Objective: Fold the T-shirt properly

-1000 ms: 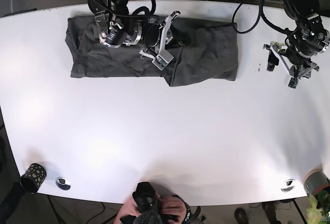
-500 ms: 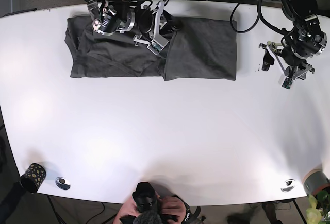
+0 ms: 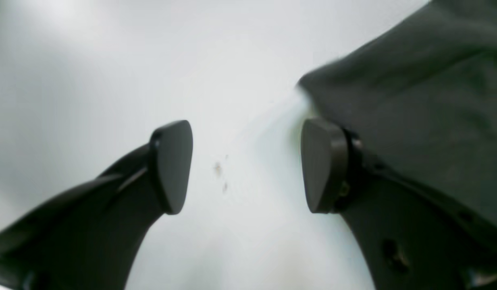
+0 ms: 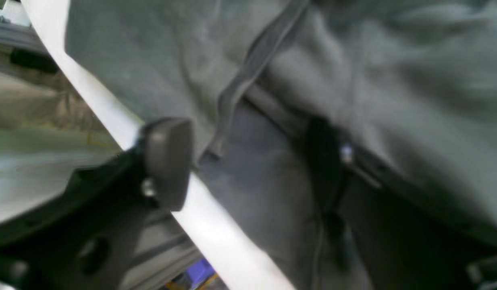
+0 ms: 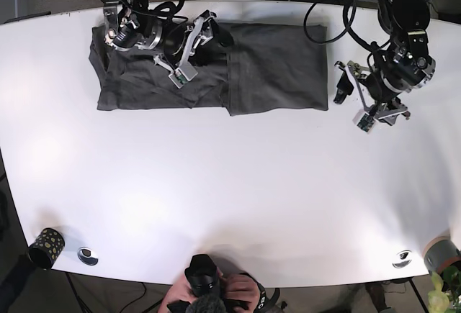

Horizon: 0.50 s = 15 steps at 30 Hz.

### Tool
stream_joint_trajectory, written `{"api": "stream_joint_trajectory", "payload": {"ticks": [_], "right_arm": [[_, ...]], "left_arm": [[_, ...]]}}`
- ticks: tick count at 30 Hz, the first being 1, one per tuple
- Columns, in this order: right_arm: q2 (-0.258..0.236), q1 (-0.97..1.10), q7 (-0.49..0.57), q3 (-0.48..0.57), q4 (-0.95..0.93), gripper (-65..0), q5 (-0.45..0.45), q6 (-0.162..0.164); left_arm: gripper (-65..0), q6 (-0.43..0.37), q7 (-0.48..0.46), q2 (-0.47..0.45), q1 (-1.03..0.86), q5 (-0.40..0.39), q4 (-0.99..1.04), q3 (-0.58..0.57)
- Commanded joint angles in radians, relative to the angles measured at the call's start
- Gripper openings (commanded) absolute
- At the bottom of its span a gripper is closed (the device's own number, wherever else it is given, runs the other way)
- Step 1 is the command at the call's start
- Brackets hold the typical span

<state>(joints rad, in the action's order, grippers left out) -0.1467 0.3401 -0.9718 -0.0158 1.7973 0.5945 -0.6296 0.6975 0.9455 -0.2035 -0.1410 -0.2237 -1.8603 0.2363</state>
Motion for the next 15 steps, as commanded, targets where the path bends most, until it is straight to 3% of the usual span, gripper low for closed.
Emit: {"api": "stream_joint_trajectory", "payload": {"ticks": [1,10,15], "right_arm": [[-0.003,0.02,0.015,-0.025,0.091,-18.2,0.022,-0.014],[-0.001,0.021,0.017,-0.049,0.147,-18.4,0.022,-0.016],[0.003,0.021,0.017,-0.166,0.155,-18.4,0.037,-0.016]], "left_arm": [[-26.5,0.001,-0.016,-0.003,0.01,-0.012,-0.043,-0.033],[-26.5,0.001,-0.016,0.083,0.021,-0.006,-0.055,-0.173],[-26.5,0.001,-0.016,0.083,0.014,-0.007,-0.054,-0.232]]}}
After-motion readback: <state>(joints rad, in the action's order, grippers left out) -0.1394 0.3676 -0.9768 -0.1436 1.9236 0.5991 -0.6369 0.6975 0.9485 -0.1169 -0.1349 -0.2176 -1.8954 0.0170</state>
